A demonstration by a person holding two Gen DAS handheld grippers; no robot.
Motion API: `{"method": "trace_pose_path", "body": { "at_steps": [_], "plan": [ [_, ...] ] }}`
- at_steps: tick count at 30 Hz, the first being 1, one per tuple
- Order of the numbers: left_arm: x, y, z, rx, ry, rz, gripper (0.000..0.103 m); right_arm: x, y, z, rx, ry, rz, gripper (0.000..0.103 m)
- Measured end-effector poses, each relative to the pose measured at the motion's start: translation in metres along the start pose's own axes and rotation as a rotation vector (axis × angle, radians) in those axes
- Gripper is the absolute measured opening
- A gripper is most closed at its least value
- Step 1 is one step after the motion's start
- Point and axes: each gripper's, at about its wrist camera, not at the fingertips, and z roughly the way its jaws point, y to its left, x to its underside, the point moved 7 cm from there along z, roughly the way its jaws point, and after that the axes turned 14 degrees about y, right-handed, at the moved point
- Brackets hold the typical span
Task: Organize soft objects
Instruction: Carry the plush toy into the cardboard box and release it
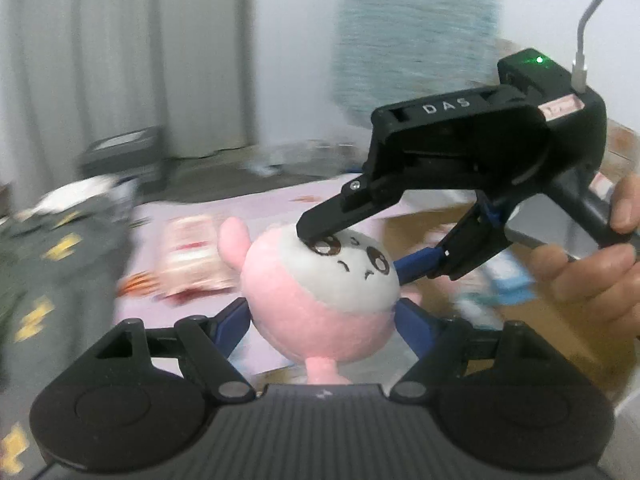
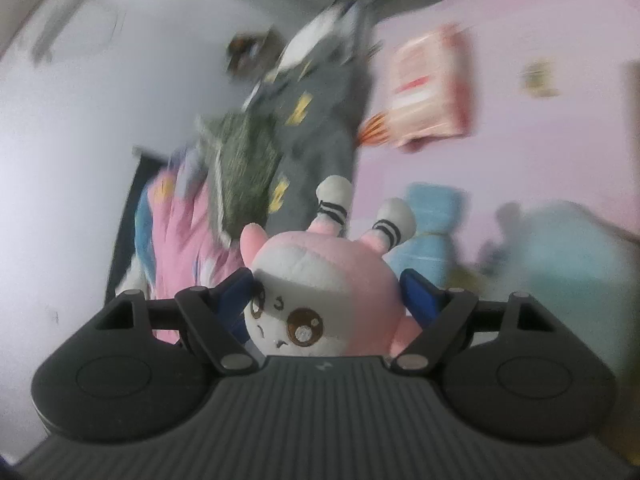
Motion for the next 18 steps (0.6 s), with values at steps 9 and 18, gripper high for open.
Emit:
{"method": "trace_pose_path", "body": {
  "at_steps": [9,18],
  "plan": [
    [-0.032,-0.15,0.055,0.261,0.13,0.223,0.08,0.083,-0.122,-0.145,0.061,-0.26,0.258,0.081],
    [-0.039,-0.209,0.141,0.232,0.311,0.332,0.077,0.113,-0.221,-0.173,0.157,-0.337,0.43,0.081]
  ]
}}
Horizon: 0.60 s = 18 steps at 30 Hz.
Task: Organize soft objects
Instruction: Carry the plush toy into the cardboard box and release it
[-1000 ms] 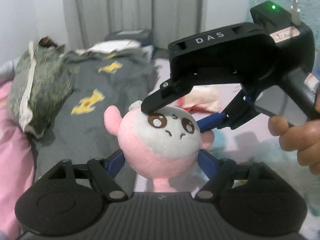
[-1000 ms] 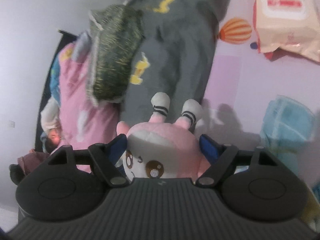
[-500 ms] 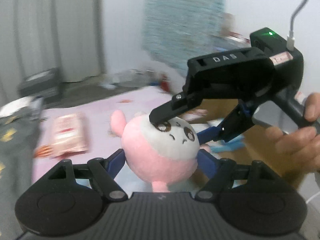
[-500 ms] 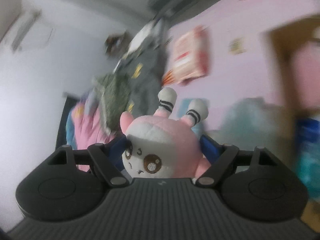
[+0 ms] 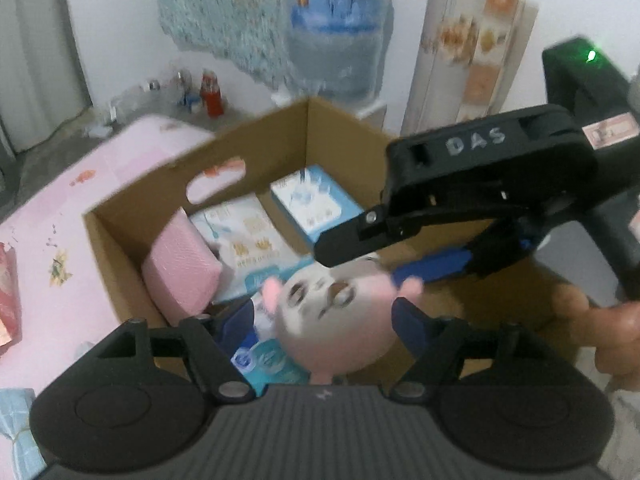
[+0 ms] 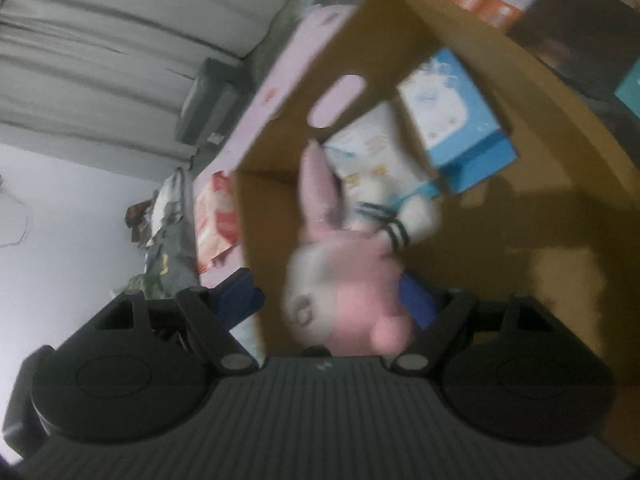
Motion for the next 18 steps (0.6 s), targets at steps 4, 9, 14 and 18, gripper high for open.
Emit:
{"method": "trace_pose_path", "body": {
  "at_steps": [4,9,14,18],
  "plan": [
    [0.003,0.004,0.022,-0.013,0.073,-0.035,0.074,-0.011,-0.026,0.02,0.068,0.014,0.042,0.081],
    [0.011,0.016,0.018,-0.027,0.06,-0.044,0.074,-0.018,-0.041,0.026,0.094,0.014,0.064,0.08],
    [0.013,0.017,-0.001,-0.052,0.024,-0.041,0.074,-0.025,-0.04,0.018,0.133,-0.032,0.019,0.08],
    [0.019,0.019,-0.013,-0.068,0.003,-0.045,0.074,-0.023,-0.039,0.026,0.151,0.003,-0.004,0.08]
  ]
}}
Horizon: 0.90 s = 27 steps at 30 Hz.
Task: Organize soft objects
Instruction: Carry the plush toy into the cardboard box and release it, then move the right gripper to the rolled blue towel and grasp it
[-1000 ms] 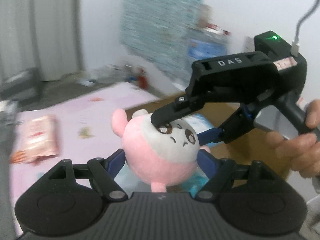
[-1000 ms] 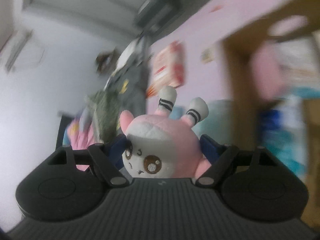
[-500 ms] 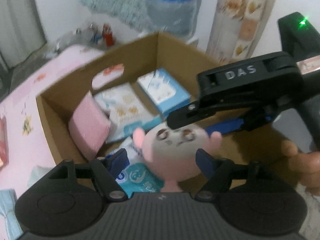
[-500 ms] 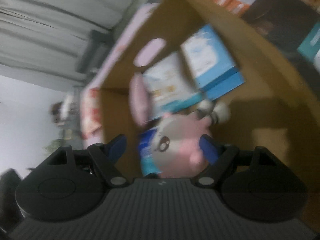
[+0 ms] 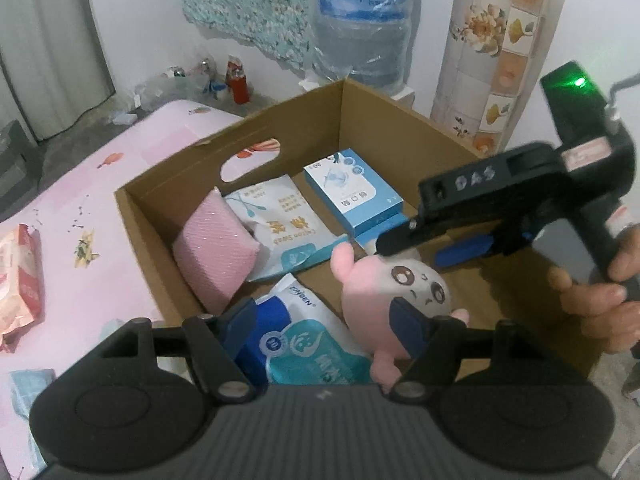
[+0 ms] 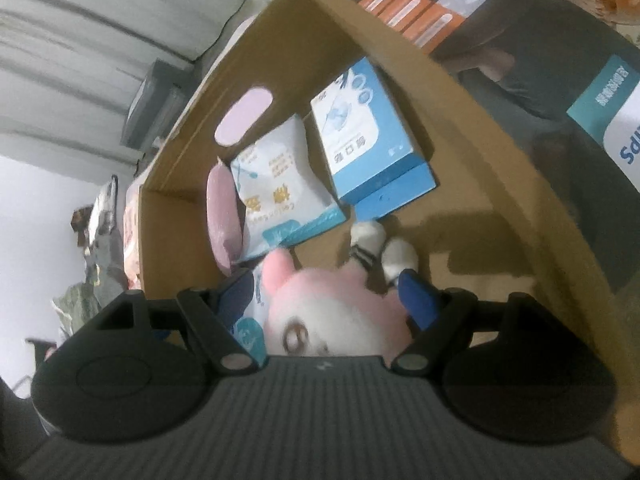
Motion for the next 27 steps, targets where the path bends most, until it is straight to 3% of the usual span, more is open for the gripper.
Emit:
{"method": "trace_pose_path", "body": {
  "at_steps": [4,10,12,18,22,27],
  "plan": [
    [0.01,0.004,-0.016,-0.008,-0.023,-0.004,0.074,0.004,-0.001,0.011,0.007,0.062,0.002,0.08],
    [0.032,0.019,-0.04,-0.024,-0.073,-0.047,0.075,-0.002,0.001,0.026,0.016,0.089,-0.023,0.08],
    [0.041,0.027,-0.047,-0.029,-0.086,-0.07,0.075,-0.005,0.005,0.028,0.038,0.074,-0.071,0.073],
    [0.069,0.052,-0.063,-0.049,-0.117,-0.158,0.075,-0.007,0.022,0.036,0.122,0.004,-0.213,0.071],
    [0.089,0.069,-0.073,-0.052,-0.144,-0.231,0.075,-0.007,0.021,0.031,0.12,0.016,-0.18,0.072],
    [0.116,0.093,-0.085,-0.06,-0.175,-0.33,0.075,-0.005,0.021,0.007,0.097,-0.039,-0.158,0.076]
  ]
}}
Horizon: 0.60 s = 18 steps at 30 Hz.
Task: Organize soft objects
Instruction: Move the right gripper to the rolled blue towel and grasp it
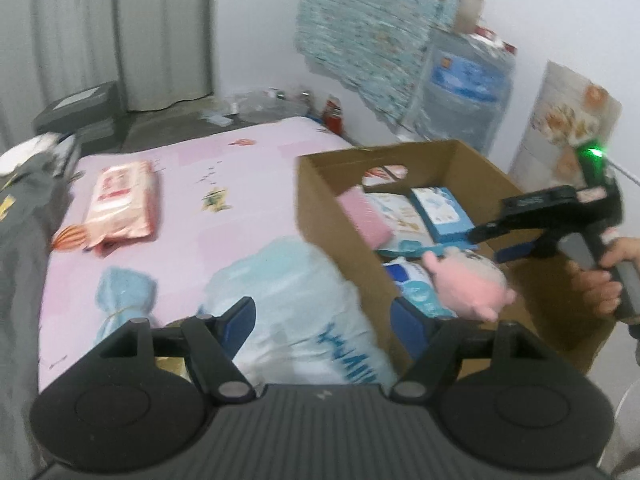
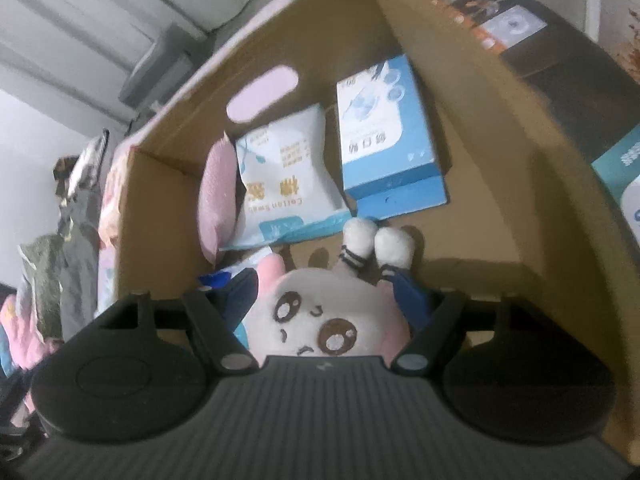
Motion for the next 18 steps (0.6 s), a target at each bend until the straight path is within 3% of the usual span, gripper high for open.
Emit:
{"method": "trace_pose_path", "body": {
  "at_steps": [5,9,14,18],
  "plan": [
    [0.016,0.038,-0.018,-0.037,-0.044,-0.116,0.076,0.004,0.012,-0.028,0.011,-0.077,-0.034,0.077],
    [0.03,0.07,-0.029,-0.08,-0.078,-0.21,0.076,0.008,0.043,-0.048,-0.036,-0.108,-0.097,0.077],
    [0.048,0.105,-0.036,-0.175,-0.096,-0.263,0.076,0.017,0.113,-0.058,-0.149,-0.092,-0.222,0.077],
    [0.057,0.133,-0.036,-0.188,-0.09,-0.304,0.076,0.026,0.183,-0.042,-0.238,-0.014,-0.331,0.077]
  ]
}}
